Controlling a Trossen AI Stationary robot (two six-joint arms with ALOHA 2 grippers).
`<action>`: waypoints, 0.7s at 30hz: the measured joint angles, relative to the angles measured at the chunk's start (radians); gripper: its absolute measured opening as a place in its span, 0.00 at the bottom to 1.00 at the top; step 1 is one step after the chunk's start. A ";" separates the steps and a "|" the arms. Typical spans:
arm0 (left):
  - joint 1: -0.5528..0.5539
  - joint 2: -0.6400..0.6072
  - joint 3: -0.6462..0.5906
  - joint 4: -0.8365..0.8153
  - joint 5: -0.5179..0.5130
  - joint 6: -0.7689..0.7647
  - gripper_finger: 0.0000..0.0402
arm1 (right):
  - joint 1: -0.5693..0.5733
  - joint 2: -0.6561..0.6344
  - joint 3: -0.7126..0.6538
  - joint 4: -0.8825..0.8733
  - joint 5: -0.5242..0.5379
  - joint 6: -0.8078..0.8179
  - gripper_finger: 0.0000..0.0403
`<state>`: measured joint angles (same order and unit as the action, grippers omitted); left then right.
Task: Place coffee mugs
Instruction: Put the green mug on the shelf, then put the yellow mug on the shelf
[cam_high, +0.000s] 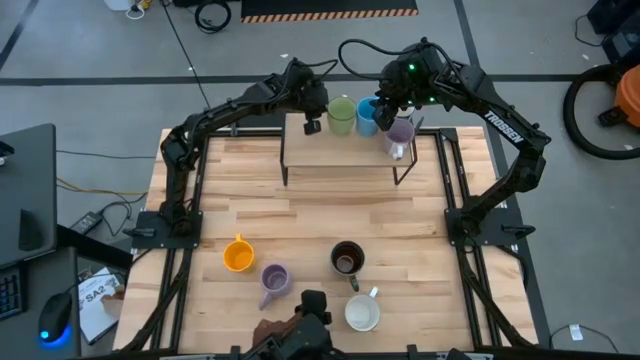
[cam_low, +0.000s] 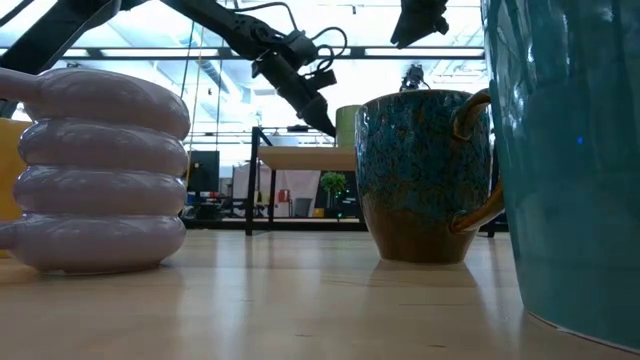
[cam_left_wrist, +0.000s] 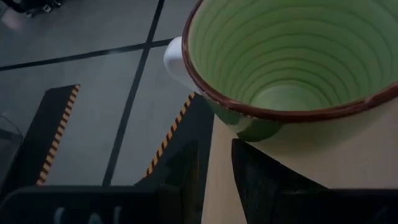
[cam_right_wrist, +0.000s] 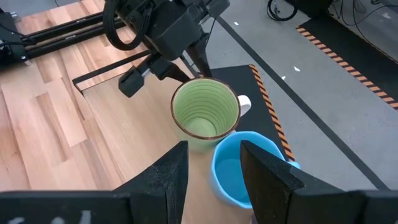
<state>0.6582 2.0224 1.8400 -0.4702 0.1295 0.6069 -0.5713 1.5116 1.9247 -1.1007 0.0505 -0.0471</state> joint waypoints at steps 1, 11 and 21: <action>0.000 0.000 0.000 0.000 0.002 -0.005 0.25 | 0.000 0.000 0.000 0.000 0.000 -0.002 0.37; -0.001 0.000 0.000 0.016 -0.009 -0.026 0.25 | 0.000 0.000 0.000 0.000 0.000 -0.005 0.37; 0.013 -0.087 0.000 -0.068 -0.061 -0.080 0.24 | 0.000 0.000 0.000 -0.032 0.000 0.001 0.37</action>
<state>0.6712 1.9358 1.8404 -0.5386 0.0682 0.5268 -0.5713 1.5115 1.9247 -1.1325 0.0505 -0.0463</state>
